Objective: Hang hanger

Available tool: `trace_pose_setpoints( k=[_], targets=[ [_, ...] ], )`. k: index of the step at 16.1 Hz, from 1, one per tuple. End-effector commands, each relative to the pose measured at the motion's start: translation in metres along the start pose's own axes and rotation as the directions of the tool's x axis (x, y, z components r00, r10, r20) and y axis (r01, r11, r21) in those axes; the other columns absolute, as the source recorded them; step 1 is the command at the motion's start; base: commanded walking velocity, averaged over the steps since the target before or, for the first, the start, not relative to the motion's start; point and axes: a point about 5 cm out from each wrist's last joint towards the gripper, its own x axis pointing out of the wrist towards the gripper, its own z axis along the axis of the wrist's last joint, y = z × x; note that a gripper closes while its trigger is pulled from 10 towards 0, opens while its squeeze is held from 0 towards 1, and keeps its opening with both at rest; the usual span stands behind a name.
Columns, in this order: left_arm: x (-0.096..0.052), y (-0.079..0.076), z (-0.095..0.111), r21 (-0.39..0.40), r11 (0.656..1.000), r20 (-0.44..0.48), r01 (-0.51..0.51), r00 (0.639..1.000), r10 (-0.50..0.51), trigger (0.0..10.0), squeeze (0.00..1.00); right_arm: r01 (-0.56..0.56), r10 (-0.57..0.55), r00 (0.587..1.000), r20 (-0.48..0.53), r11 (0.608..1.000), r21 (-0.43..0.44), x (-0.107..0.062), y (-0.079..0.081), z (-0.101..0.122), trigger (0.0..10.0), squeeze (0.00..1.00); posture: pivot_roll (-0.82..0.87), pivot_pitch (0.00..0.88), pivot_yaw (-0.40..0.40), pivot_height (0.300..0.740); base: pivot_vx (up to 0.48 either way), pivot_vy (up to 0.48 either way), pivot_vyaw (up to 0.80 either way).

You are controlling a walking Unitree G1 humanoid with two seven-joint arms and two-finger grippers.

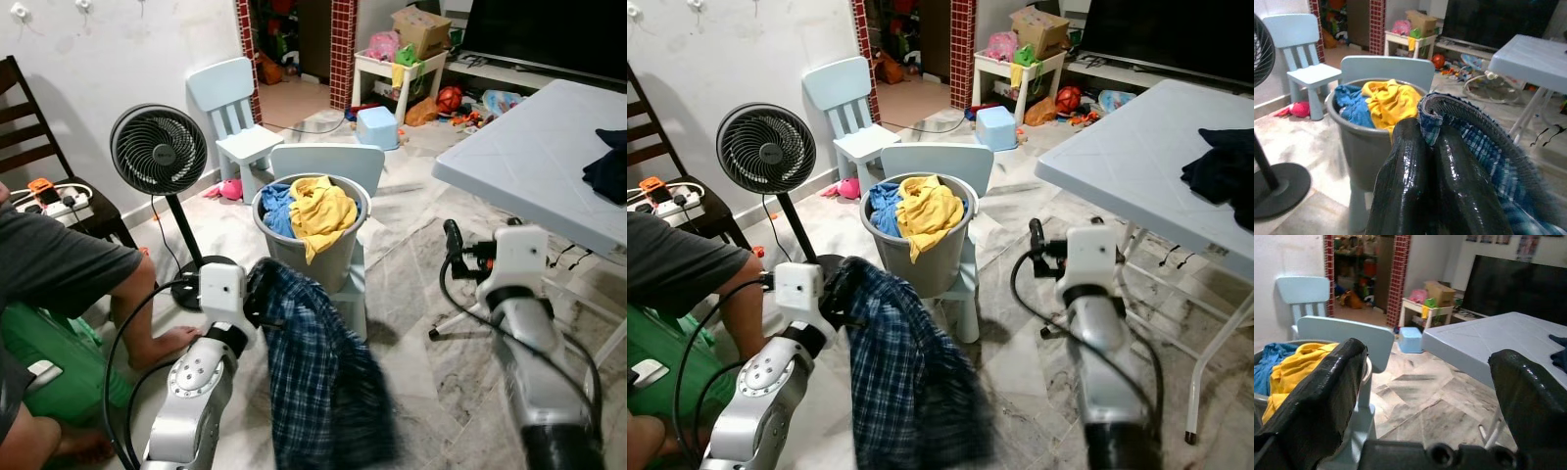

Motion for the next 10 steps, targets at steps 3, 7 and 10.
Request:
trace_pose_setpoints(
  k=[3, 7, 10],
  targets=[
    [-0.020, 0.029, 0.006, 0.064, 0.996, 0.004, -0.056, 0.998, 0.056, 10.0, 0.00, 0.060, -0.060, 0.998, 0.020, 0.998, -0.010, 0.002, -0.036, 0.005, 10.0, 0.00, -0.11, 0.000, 0.025, 0.740, 0.000, 0.000, 0.00],
    [-0.034, 0.064, 0.013, 0.109, 0.985, -0.005, -0.137, 0.990, 0.138, 10.0, 0.00, 0.116, -0.116, 0.993, -0.006, 0.992, -0.041, -0.019, -0.068, -0.002, 10.0, 0.00, -0.12, 0.000, 0.040, 0.740, 0.000, 0.000, 0.00],
    [-0.026, 0.054, 0.015, 0.047, 0.990, 0.022, -0.133, 0.991, 0.132, 10.0, 0.00, 0.121, -0.121, 0.992, -0.021, 0.993, -0.013, -0.029, -0.069, -0.004, 10.0, 0.00, -0.14, 0.000, 0.045, 0.740, 0.000, 0.000, 0.00]
  ],
)
